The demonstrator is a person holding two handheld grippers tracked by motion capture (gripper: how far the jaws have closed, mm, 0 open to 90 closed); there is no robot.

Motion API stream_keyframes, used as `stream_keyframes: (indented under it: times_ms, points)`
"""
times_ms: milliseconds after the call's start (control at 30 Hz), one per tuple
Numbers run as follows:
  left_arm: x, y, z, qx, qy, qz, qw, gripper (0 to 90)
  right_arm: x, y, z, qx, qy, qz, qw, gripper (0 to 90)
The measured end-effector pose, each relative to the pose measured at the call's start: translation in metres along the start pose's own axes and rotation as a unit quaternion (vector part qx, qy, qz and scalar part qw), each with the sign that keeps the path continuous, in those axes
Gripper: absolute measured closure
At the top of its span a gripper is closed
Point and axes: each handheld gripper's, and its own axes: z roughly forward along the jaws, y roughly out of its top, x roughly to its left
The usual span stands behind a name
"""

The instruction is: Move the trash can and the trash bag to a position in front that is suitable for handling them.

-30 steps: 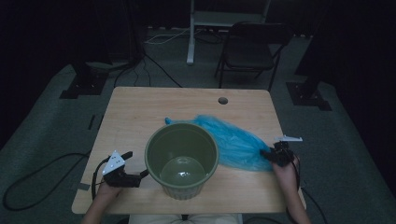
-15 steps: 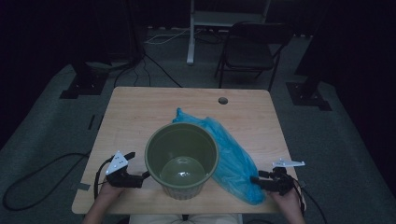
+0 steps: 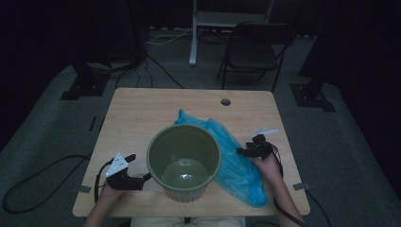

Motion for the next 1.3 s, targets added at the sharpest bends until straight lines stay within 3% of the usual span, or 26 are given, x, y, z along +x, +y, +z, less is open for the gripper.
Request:
stream_keyframes:
  times_ms: [167, 267, 300, 400, 467, 533, 600, 700, 800, 933, 1000, 1067, 1167, 1300]
  points:
    - [0.002, -0.001, -0.005, -0.003, 0.005, -0.003, 1.0000, 0.3, 0.014, 0.004, 0.009, 0.003, -0.019, -0.042, 0.9989, 46.9]
    - [0.002, -0.001, -0.006, -0.006, 0.007, -0.007, 0.9999, 0.3, 0.027, -0.001, 0.010, -0.002, -0.020, -0.076, 0.9969, 64.0]
    - [0.002, -0.001, -0.006, -0.007, 0.007, -0.009, 0.9999, 0.3, 0.030, -0.002, 0.011, -0.002, -0.017, -0.083, 0.9964, 75.7]
    - [0.002, 0.000, -0.005, -0.004, 0.005, -0.008, 0.9999, 0.3, 0.031, -0.002, 0.011, -0.005, -0.013, -0.065, 0.9978, 89.1]
    - [0.001, 0.000, -0.004, -0.003, 0.004, -0.005, 1.0000, 0.3, 0.028, -0.003, 0.005, -0.030, -0.017, -0.043, 0.9985, 89.7]
    - [0.001, -0.001, -0.002, 0.000, 0.006, -0.003, 1.0000, 0.3, 0.023, -0.005, -0.006, -0.057, -0.031, -0.018, 0.9977, 89.8]
    - [0.002, -0.001, -0.001, 0.002, 0.007, -0.001, 1.0000, 0.3, 0.014, -0.008, -0.021, -0.084, -0.059, 0.023, 0.9944, 89.8]
    - [0.002, -0.001, -0.001, 0.002, 0.010, 0.000, 0.9999, 0.3, -0.002, -0.023, -0.042, -0.112, -0.101, 0.102, 0.9834, 89.8]
    - [0.003, -0.002, -0.002, -0.004, 0.013, 0.004, 0.9999, 0.3, -0.011, -0.040, -0.054, -0.118, -0.123, 0.141, 0.9753, 89.7]
    - [0.009, -0.003, -0.004, -0.013, 0.017, -0.010, 0.9997, 0.3, -0.016, -0.059, -0.060, -0.106, -0.140, 0.164, 0.9706, 88.6]
    - [0.010, -0.003, -0.005, -0.013, 0.019, -0.010, 0.9997, 0.3, -0.019, -0.067, -0.059, -0.089, -0.135, 0.180, 0.9703, 82.0]
    - [0.011, -0.005, -0.007, -0.012, 0.019, -0.010, 0.9997, 0.3, -0.017, -0.076, -0.062, -0.085, -0.113, 0.194, 0.9707, 74.4]
    - [0.013, -0.008, -0.007, -0.004, 0.019, -0.006, 0.9998, 0.3, -0.007, -0.084, -0.073, -0.083, -0.122, 0.178, 0.9728, 56.2]
    - [0.012, -0.009, -0.008, -0.003, 0.019, -0.009, 0.9998, 0.3, -0.004, -0.089, -0.086, -0.092, -0.142, 0.161, 0.9724, 42.0]
